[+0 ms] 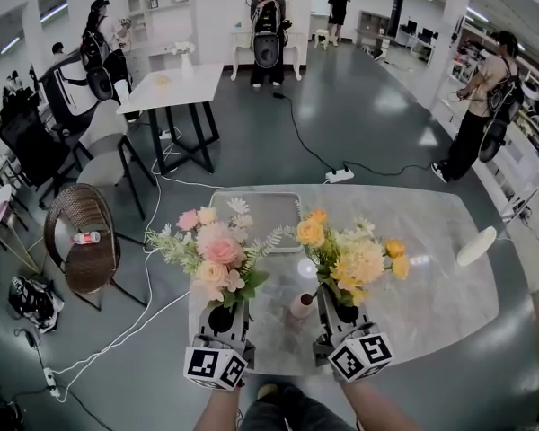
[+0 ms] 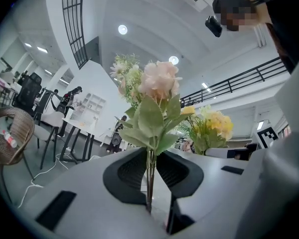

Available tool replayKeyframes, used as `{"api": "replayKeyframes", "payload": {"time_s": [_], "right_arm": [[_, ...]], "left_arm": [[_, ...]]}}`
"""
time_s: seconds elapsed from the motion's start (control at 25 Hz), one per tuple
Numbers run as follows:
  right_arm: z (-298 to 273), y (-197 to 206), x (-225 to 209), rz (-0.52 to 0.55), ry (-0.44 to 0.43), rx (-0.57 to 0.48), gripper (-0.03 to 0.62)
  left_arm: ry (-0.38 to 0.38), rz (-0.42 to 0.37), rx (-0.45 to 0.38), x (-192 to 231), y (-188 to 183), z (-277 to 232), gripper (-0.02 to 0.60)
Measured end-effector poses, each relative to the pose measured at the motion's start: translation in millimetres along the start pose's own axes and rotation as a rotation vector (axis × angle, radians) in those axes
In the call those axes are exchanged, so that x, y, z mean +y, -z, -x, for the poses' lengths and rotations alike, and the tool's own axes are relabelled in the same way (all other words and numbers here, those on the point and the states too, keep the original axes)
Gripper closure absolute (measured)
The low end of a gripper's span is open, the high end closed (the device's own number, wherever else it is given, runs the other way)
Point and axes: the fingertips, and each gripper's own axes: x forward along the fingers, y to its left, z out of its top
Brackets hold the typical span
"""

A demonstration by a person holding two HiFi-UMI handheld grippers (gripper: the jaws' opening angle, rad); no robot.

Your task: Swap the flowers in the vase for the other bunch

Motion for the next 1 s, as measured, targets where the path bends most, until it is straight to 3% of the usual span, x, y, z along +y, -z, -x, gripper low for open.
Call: {"api": "replayKeyframes", "payload": {"time_s": [0.52, 1.0], "right_arm": [[10, 47, 2, -0.015, -0.025, 0.033, 0.533], [2, 67, 0, 0.019, -0.038, 0.064, 0.533]], "left_arm": [[0.036, 0.036, 0.029, -13, 47, 2, 0.512], [0.021, 0.033, 0.028, -14, 47, 4, 0.511]]}}
